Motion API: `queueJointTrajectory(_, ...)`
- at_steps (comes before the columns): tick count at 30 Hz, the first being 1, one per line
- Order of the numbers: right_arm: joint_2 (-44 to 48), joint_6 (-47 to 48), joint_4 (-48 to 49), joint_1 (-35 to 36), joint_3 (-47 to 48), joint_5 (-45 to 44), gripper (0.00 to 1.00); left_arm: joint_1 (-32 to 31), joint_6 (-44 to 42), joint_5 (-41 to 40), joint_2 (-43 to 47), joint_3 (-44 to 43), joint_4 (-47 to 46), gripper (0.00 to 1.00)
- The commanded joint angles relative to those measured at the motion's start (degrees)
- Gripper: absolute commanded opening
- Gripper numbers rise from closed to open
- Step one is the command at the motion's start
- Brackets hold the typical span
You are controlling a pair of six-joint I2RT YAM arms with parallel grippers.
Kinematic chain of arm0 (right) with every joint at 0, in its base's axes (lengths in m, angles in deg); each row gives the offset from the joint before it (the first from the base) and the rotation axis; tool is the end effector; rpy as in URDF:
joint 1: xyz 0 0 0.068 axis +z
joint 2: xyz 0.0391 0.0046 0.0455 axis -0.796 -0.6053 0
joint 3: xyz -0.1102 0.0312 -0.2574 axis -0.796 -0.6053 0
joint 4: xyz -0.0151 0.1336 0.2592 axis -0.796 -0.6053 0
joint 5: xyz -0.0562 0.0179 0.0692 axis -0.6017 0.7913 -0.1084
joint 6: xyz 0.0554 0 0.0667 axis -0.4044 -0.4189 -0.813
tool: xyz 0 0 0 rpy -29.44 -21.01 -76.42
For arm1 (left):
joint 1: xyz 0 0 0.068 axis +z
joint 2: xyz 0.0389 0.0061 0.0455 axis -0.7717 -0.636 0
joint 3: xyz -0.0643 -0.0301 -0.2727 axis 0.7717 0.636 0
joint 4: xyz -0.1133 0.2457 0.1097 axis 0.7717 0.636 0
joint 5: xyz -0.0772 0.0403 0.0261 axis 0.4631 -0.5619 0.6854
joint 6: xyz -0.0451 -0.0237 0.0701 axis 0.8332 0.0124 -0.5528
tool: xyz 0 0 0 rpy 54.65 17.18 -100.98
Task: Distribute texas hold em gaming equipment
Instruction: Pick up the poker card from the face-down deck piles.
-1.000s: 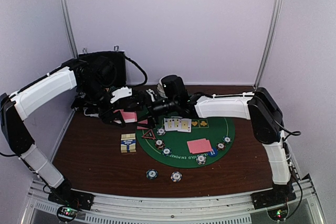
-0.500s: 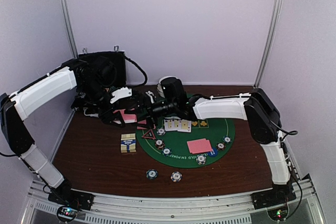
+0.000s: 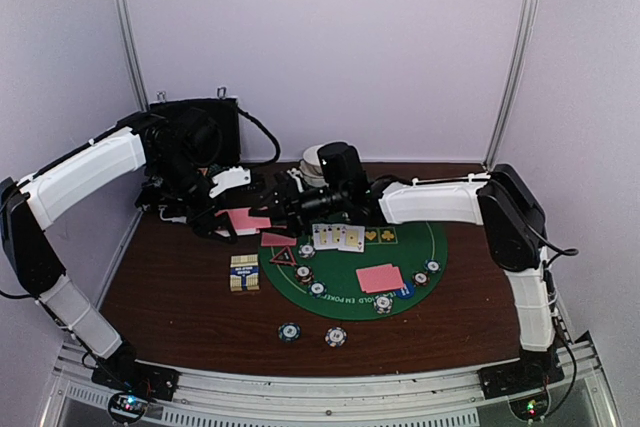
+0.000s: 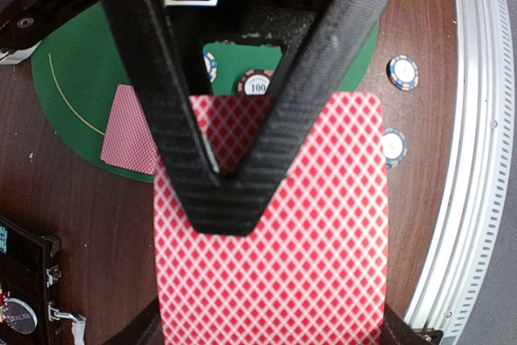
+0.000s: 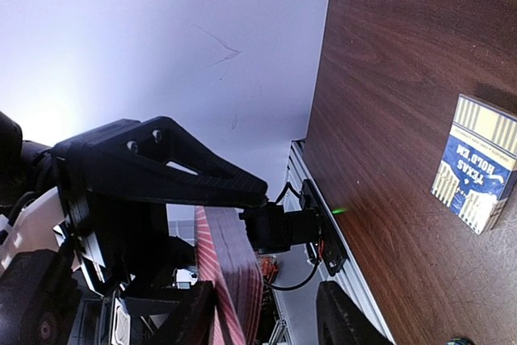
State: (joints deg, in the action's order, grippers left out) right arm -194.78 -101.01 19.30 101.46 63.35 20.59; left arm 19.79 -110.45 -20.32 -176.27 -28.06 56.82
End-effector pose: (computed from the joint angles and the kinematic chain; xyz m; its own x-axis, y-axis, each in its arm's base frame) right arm 0.3204 0.4608 0.2219 -0.9603 -0.2741 -0.0520 -0.0918 0.1345 0.9867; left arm 0.2837 -0.1995 0.2929 -0.3511 0.8243 -0.4442 0.9333 0.3462 -0.0953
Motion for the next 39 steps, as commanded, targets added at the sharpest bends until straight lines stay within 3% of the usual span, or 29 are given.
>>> queueJointTrajectory(1, 4.0, 0.2, -1.1, -0.5, -1.3, 0.4, 0.41, 0.4, -0.1, 0.2, 2.0, -1.1, -1.5, 0.0)
queueJointTrajectory(17, 8.7, -0.7, -2.1, -0.9, -3.2, 1.0, 0.0, 0.4, -0.2, -1.2, 1.8, -0.7, -1.5, 0.0)
queueJointTrajectory(29, 10.7, -3.4, 1.4, -3.0, -5.9, 1.7, 0.0, 0.4, -0.2, -1.6, 2.1, -0.6, -1.5, 0.0)
queueJointTrajectory(39, 16.6, -2.9, 3.9, -10.2, -14.3, 2.5, 0.0, 0.4, -0.3, -2.3, 2.0, -0.6, -1.5, 0.0)
